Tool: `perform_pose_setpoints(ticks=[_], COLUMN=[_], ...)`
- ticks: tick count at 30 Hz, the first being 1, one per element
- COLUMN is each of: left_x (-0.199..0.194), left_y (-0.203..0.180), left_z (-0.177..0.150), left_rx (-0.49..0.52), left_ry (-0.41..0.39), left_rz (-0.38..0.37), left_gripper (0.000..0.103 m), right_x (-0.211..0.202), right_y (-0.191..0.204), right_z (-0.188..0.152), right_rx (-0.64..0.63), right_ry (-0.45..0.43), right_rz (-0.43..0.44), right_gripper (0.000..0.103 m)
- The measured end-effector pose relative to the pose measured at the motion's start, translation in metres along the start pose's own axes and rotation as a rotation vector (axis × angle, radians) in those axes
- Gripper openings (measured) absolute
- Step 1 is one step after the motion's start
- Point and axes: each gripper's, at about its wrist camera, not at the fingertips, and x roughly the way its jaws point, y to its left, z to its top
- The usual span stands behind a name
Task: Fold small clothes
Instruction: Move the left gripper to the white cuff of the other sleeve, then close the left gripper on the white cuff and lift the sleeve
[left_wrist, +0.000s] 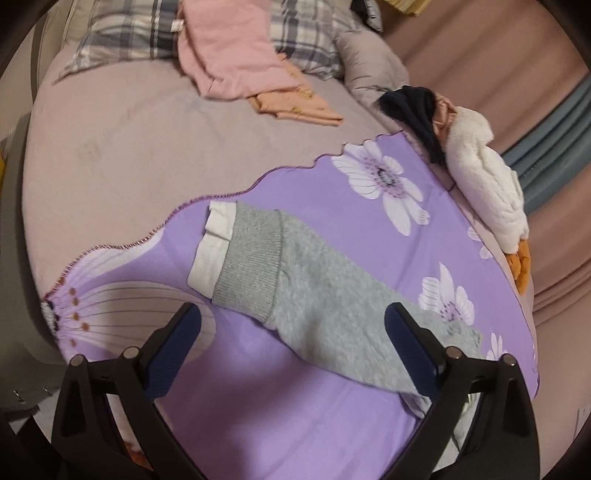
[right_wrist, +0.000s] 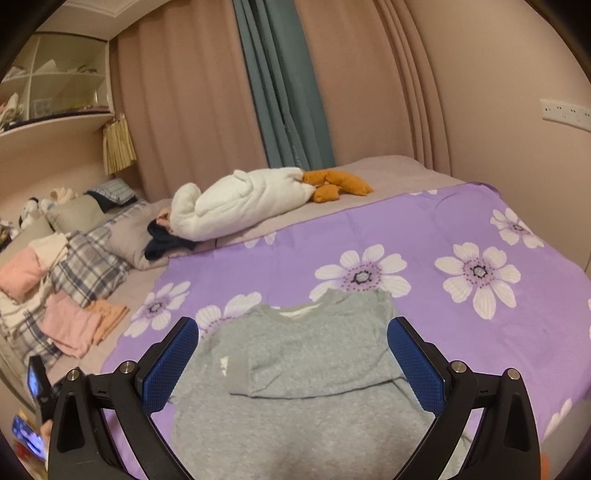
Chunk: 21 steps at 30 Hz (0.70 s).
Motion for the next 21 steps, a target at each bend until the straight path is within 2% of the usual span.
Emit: perform_pose_setpoints(ticks=[3, 11, 12, 13, 14, 15, 16, 21], left_x=[0.016, 0.030, 0.030, 0.031, 0.033, 0.036, 0.040, 0.035], left_y=[0.008, 0.014, 0.013, 0.011, 0.010, 0.009, 0.008, -0.006], left_z=[0.002, 0.005, 0.005, 0.005, 0.004, 0.003, 0.003, -0.003], left_rx=[-0.047, -0.145, -0.150, -0.150, -0.149, -0.144, -0.138, -0.066], left_ry=[0.029, 0.018, 0.010, 0.006, 0.004, 0.007, 0.011, -0.032], left_rz=[-0.008, -0.006, 0.002, 0.013, 0.028, 0.038, 0.035, 0.068], left_gripper=[0.085, 0.084, 0.076, 0.060, 0.052, 0.037, 0.030, 0.021], right_x=[0.003, 0.014, 0.016, 0.017, 0.019, 0.020, 0.022, 0.029], right_y=[-0.003, 0.001, 0.002, 0.002, 0.003, 0.004, 0.004, 0.007], right_z=[-0.001, -0.006, -0.006, -0.007, -0.008, -0.009, -0.010, -0.012], right_rx=[0.013, 0.010, 0.011, 0.011, 0.011, 0.009, 0.007, -0.005], right_ry=[0.009, 0.041, 0.045, 0.049, 0.054, 0.059, 0.065, 0.084], right_rz=[-0.006, -0.007, -0.001, 0.007, 0.014, 0.019, 0.023, 0.022], right_gripper=[0.101, 0.101, 0.101, 0.101, 0.101, 0.101, 0.101, 0.101])
